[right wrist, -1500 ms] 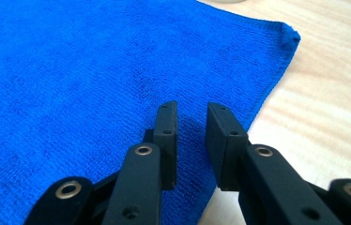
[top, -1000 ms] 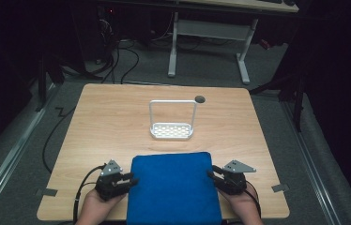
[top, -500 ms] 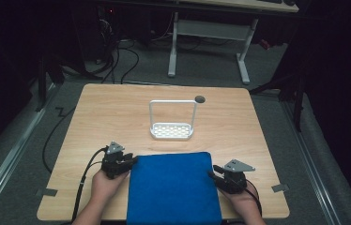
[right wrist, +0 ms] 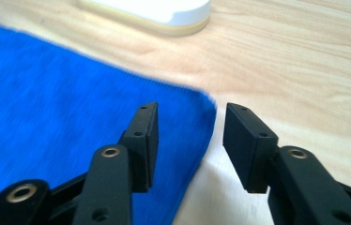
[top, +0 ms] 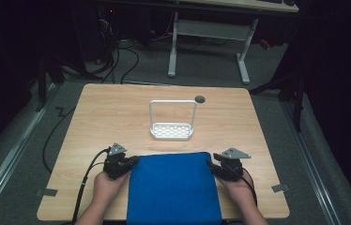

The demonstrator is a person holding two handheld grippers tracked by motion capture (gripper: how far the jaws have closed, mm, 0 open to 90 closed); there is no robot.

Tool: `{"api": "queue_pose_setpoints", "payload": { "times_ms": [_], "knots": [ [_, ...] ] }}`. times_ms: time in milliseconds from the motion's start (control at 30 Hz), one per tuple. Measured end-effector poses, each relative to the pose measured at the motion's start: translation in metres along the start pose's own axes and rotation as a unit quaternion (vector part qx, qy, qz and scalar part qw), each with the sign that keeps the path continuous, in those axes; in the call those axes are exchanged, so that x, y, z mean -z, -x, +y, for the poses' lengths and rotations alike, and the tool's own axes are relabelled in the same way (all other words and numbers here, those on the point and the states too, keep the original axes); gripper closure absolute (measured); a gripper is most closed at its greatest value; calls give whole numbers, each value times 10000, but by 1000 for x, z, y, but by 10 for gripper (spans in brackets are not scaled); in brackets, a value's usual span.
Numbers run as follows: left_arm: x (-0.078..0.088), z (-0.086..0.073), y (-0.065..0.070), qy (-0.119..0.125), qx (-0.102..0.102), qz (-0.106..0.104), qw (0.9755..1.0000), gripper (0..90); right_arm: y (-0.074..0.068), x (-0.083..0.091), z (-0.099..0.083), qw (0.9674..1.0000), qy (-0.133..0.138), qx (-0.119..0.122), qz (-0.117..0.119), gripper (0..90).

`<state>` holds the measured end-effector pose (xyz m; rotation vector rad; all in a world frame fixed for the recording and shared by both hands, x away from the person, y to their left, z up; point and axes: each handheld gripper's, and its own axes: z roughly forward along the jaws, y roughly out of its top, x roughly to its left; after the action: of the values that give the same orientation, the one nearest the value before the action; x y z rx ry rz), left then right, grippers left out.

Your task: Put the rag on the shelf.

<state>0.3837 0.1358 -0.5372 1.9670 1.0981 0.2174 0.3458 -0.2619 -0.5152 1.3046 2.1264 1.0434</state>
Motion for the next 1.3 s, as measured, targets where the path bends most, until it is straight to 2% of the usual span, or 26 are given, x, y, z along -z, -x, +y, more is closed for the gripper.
{"api": "queue_pose_setpoints", "payload": {
  "times_ms": [167, 233, 333, 400, 433, 533, 567, 867, 1133, 1300],
  "knots": [
    [0, 0, 1, 6, -14, 15, 10000, 864, 9, -22, 13, 9995, -147, -271, -45, 500],
    [0, 0, 0, 5, -12, 10, 10000, 863, 10, -27, 12, 9995, -188, -246, 0, 499],
    [0, 0, 0, -2, -2, -13, 10000, 863, 9, -33, 9, 9990, -391, -191, -23, 514],
    [0, 0, 0, -1, 7, -18, 10000, 863, 9, -33, 7, 9992, -346, -203, -54, 544],
    [0, 0, -1, -4, 6, -22, 10000, 863, 9, -32, 7, 9991, -342, -244, -22, 589],
    [0, 0, -1, 3, 30, -29, 10000, 863, 4, -32, 6, 9995, -325, -42, 24, 625],
    [0, 0, -1, 3, 30, -27, 10000, 863, 3, -32, 6, 9994, -336, -23, 29, 670],
    [0, 0, -1, 2, 30, -24, 10000, 863, 3, -30, 5, 9994, -337, -12, -3, 845],
    [1, 0, 0, 12, -9, 57, 10000, 873, 1, -30, 5, 9995, -307, 103, -62, 884],
    [5, 0, -1, 178, 33, 63, 9998, 873, 2, -20, 6, 10000, -52, 2, -35, 884]
  ]
}}
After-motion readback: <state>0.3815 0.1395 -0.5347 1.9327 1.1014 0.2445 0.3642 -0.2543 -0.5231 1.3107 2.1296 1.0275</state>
